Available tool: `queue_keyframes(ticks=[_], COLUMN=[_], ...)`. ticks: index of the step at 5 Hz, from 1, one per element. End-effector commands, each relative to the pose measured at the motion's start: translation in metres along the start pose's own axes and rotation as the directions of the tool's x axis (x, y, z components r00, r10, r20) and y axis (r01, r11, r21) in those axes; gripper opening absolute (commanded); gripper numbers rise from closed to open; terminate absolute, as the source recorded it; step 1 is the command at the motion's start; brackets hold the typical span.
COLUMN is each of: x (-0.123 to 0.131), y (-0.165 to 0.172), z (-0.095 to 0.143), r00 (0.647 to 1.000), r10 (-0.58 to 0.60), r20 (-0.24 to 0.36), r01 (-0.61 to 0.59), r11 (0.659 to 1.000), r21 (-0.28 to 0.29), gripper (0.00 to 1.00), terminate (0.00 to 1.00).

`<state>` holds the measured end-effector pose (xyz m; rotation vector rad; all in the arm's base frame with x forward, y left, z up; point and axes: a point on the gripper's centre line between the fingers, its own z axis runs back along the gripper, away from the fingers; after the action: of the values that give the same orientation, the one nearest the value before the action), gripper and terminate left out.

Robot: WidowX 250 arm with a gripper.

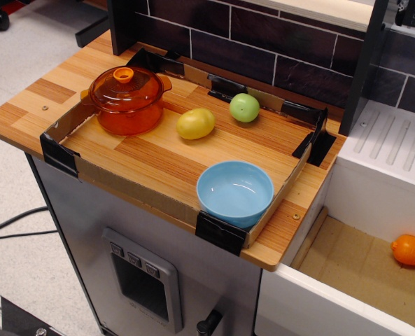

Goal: Put pear in bowl

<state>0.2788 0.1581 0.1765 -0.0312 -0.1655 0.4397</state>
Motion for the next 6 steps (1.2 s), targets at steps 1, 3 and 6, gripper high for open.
queue_keyframes(ticks=[1,3,6], x=[0.0,0.006,0.011], y=[0.0,-0.063,-0.133], z=[0.0,-0.004,-0.04], r00=[1.0,0.994,0.986], r10=[0.0,-0.073,-0.152], r20=[0.0,-0.077,-0.069], r01=[0.0,0.076,0.144], r11=[1.0,0.997,0.983], r21=[0.0,0.027,-0.112], gripper=[1.0,1.0,1.0], terminate=[0.0,0.0,0.0])
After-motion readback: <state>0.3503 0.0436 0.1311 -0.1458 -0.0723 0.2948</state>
